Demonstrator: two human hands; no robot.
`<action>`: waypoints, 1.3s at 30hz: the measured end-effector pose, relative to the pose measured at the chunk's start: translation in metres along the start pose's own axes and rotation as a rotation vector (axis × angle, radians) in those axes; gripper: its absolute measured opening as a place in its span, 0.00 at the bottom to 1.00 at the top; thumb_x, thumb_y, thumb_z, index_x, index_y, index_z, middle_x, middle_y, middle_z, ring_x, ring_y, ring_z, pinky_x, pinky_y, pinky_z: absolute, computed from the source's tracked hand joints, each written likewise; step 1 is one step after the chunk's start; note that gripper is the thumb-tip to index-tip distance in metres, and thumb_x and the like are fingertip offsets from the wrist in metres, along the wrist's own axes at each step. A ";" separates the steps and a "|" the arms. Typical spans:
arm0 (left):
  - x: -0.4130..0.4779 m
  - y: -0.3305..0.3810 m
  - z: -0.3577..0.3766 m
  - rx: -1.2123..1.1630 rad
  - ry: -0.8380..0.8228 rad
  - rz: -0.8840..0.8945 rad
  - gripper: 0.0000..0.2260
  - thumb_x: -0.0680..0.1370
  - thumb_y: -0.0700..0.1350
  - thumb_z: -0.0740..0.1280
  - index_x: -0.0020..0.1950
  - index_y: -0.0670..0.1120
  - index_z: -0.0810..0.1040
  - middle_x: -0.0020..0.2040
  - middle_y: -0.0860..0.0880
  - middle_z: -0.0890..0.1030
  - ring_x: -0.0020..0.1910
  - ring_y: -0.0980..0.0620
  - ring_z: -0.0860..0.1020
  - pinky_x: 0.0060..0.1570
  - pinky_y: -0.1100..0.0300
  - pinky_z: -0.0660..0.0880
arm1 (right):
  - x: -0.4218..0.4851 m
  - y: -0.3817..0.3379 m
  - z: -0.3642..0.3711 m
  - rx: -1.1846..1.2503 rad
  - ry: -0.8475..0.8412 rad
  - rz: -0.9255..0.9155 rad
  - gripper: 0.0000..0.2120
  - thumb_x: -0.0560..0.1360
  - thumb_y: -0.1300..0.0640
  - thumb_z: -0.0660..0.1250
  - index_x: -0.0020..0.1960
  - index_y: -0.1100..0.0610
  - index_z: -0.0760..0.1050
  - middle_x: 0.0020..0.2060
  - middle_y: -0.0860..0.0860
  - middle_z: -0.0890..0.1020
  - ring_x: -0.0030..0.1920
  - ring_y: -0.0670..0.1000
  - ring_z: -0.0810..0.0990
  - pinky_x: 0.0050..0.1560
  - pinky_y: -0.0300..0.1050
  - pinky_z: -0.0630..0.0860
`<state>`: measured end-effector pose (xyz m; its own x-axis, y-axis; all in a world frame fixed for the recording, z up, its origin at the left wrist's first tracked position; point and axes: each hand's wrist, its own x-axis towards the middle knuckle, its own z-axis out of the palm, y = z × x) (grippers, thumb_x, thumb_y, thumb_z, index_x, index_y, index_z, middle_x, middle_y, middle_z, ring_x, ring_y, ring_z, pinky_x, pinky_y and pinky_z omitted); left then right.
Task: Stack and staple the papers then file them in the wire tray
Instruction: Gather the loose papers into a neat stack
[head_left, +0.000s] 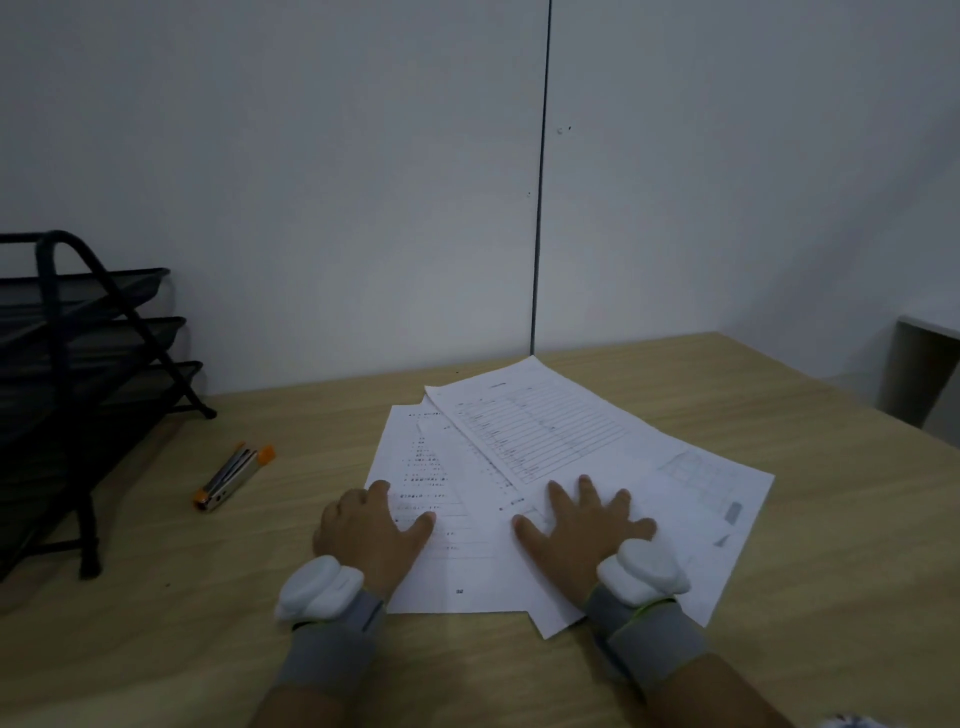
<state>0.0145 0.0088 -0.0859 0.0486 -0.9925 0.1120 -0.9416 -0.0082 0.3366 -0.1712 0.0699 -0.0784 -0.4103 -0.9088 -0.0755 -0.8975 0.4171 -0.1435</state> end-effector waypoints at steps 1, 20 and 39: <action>0.000 0.001 0.000 -0.019 0.001 0.007 0.31 0.71 0.64 0.61 0.70 0.50 0.65 0.68 0.47 0.72 0.67 0.45 0.69 0.61 0.55 0.67 | -0.003 -0.004 0.002 -0.004 0.005 -0.023 0.34 0.72 0.31 0.45 0.73 0.45 0.49 0.76 0.50 0.52 0.73 0.64 0.49 0.69 0.65 0.54; 0.001 -0.003 0.004 0.105 -0.170 0.072 0.41 0.67 0.74 0.53 0.74 0.53 0.56 0.78 0.48 0.55 0.77 0.44 0.53 0.72 0.39 0.51 | 0.021 0.021 -0.005 0.013 0.075 0.052 0.33 0.69 0.29 0.47 0.63 0.48 0.67 0.64 0.53 0.70 0.63 0.58 0.67 0.60 0.56 0.63; -0.001 -0.004 0.001 0.051 0.013 -0.119 0.34 0.68 0.70 0.60 0.63 0.46 0.70 0.65 0.44 0.71 0.64 0.44 0.68 0.61 0.51 0.65 | 0.034 0.034 -0.011 0.103 0.111 0.137 0.41 0.64 0.24 0.50 0.70 0.47 0.59 0.68 0.56 0.68 0.67 0.60 0.64 0.66 0.57 0.60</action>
<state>0.0174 0.0101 -0.0886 0.1647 -0.9826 0.0858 -0.9446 -0.1321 0.3005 -0.2173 0.0535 -0.0754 -0.5480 -0.8365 0.0071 -0.8131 0.5306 -0.2396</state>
